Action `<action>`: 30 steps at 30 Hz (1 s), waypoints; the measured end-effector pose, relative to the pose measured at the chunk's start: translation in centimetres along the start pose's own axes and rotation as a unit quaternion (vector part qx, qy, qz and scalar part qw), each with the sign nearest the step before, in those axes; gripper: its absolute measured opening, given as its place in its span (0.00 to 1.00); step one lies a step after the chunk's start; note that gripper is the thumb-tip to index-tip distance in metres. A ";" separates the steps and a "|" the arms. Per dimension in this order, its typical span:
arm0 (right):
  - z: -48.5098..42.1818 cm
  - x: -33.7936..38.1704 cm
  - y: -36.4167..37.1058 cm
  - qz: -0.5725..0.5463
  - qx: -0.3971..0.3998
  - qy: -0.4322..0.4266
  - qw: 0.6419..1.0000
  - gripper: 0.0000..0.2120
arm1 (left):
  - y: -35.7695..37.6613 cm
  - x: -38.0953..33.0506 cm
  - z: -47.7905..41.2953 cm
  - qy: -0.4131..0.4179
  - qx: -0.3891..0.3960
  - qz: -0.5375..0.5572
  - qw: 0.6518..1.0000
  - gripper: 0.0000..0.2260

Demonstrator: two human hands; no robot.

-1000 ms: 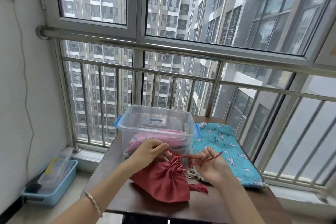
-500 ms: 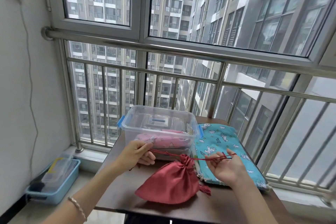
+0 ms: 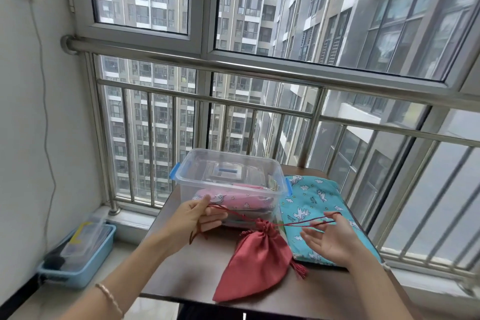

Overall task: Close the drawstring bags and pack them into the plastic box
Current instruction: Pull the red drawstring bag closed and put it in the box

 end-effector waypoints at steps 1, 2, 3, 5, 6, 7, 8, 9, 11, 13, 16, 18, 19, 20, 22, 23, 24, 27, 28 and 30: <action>0.1 0.0 0.1 0.041 0.008 0.014 0.999 0.17 | 0.4 0.1 -0.1 -0.011 0.020 0.036 0.999 0.19; 0.3 0.1 0.2 0.072 0.022 0.028 0.997 0.18 | 0.9 0.2 -0.1 -0.020 0.038 0.060 0.997 0.22; 0.3 0.1 0.3 0.089 0.038 0.037 0.995 0.20 | 1.3 0.3 -0.1 -0.026 0.054 0.074 0.995 0.24; 0.3 -0.3 0.5 0.083 0.072 0.045 0.993 0.21 | 2.2 0.4 0.1 -0.030 0.076 0.072 0.994 0.25; 0.4 -0.5 0.6 0.079 0.081 0.043 0.993 0.21 | 2.7 0.5 0.2 -0.031 0.081 0.062 0.994 0.24; 0.5 -0.9 0.9 0.087 0.086 0.039 0.992 0.21 | 3.1 0.5 0.3 -0.031 0.082 0.052 0.995 0.23; 0.5 -1.4 1.2 0.108 0.083 0.032 0.990 0.21 | 3.5 0.5 0.3 -0.031 0.081 0.046 0.995 0.22; 0.4 -1.9 1.6 0.140 0.073 0.021 0.987 0.21 | 3.9 0.5 0.4 -0.029 0.079 0.046 0.995 0.20; 0.2 -2.8 2.7 0.223 0.038 -0.026 0.974 0.12 | 4.6 0.1 0.6 -0.021 0.086 0.046 0.995 0.18; 0.0 -3.3 4.4 0.300 0.017 -0.095 0.949 0.05 | 5.3 -0.4 1.1 -0.013 0.106 0.029 0.994 0.16; -0.2 -3.7 7.1 0.387 -0.005 -0.160 0.908 0.10 | 6.2 -1.1 1.7 -0.010 0.135 0.004 0.991 0.13; -0.6 -3.8 8.4 0.432 -0.030 -0.177 0.884 0.18 | 6.9 -1.5 1.9 0.000 0.155 -0.010 0.988 0.12; -0.9 -3.8 8.9 0.456 -0.041 -0.176 0.871 0.22 | 7.3 -1.7 1.9 0.005 0.162 -0.016 0.987 0.12; -1.1 -3.9 9.1 0.473 -0.051 -0.168 0.863 0.24 | 7.4 -1.8 1.8 0.008 0.162 -0.021 0.986 0.12; -1.3 -4.0 9.3 0.478 -0.054 -0.140 0.865 0.21 | 7.8 -2.1 1.6 0.007 0.150 -0.033 0.988 0.12; -1.4 -4.1 9.4 0.480 -0.045 -0.126 0.867 0.17 | 8.0 -2.2 1.6 0.006 0.145 -0.038 0.989 0.11; -1.6 -4.3 9.2 0.482 -0.037 -0.114 0.868 0.14 | 8.2 -2.3 1.5 0.009 0.143 -0.043 0.989 0.11; -1.9 -4.7 8.5 0.412 -0.013 -0.080 0.908 0.06 | 8.1 -2.3 1.3 0.027 0.116 -0.030 0.992 0.10; -1.9 -4.8 8.2 0.362 -0.009 -0.075 0.929 0.04 | 7.9 -2.2 1.3 0.031 0.097 -0.014 0.995 0.08; -2.1 -5.0 7.3 0.265 -0.012 -0.077 0.961 0.07 | 7.5 -1.7 1.3 0.020 0.063 0.034 0.997 0.06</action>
Point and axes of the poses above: each hand's wrist, its own z-axis away from the middle knuckle, its own y-axis out of the palm, x = y × z, the point moved 2 cm from there along -z, towards the middle knuckle, and after that the axes turned 2 degrees about -y, right-handed, at the moved point
